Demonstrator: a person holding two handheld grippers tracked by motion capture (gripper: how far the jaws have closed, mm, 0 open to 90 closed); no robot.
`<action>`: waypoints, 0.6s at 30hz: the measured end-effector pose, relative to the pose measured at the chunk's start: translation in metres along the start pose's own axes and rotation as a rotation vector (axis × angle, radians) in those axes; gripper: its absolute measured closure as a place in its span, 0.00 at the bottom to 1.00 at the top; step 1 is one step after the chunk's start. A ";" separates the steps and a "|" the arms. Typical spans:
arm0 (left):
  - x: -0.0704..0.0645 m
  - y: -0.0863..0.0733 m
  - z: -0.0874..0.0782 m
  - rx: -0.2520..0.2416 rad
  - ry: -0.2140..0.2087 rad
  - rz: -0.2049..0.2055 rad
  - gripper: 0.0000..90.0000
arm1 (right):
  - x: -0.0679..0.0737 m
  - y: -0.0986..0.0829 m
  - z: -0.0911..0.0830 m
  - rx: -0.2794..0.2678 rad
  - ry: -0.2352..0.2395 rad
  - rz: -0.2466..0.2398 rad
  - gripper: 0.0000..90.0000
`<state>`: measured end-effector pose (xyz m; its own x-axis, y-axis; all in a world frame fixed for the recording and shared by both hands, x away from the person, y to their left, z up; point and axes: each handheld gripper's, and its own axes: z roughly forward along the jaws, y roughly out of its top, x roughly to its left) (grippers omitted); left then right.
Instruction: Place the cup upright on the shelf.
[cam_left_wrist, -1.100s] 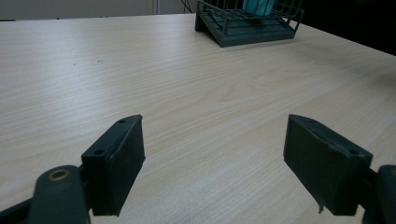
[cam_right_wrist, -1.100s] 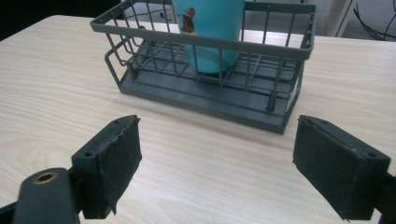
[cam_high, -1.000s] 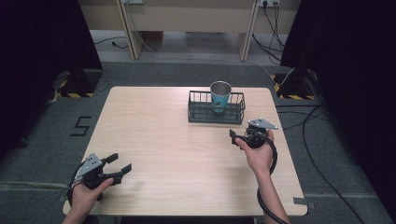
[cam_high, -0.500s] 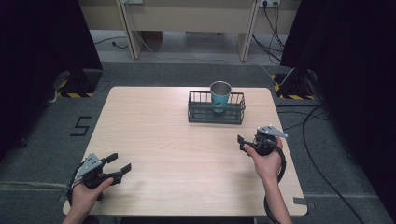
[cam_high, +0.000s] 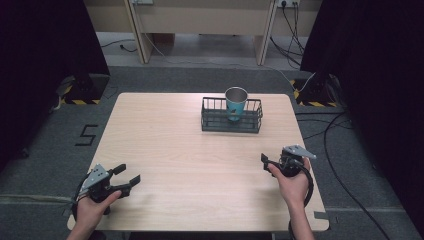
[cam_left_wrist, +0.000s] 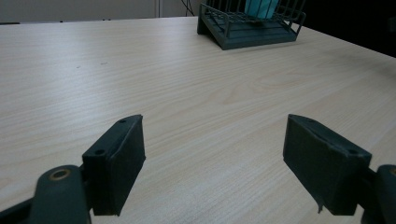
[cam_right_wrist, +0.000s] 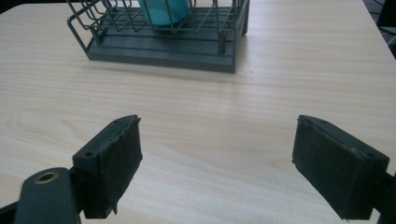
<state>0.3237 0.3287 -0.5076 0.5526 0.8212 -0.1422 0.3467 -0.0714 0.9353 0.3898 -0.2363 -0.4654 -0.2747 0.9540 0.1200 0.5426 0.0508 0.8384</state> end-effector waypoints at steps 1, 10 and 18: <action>0.000 0.000 0.000 0.000 0.000 0.000 0.23 | -0.001 -0.001 -0.001 -0.002 -0.002 0.001 0.19; -0.001 0.000 0.000 -0.002 0.000 0.004 0.23 | -0.008 -0.027 -0.012 -0.011 -0.021 0.013 0.20; 0.000 0.000 0.000 0.002 0.000 0.002 0.23 | -0.014 -0.049 -0.018 -0.034 -0.032 0.041 0.20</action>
<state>0.3237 0.3282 -0.5075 0.5535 0.8209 -0.1405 0.3468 -0.0738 0.9350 0.3529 -0.2570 -0.4984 -0.2268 0.9640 0.1385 0.5254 0.0014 0.8509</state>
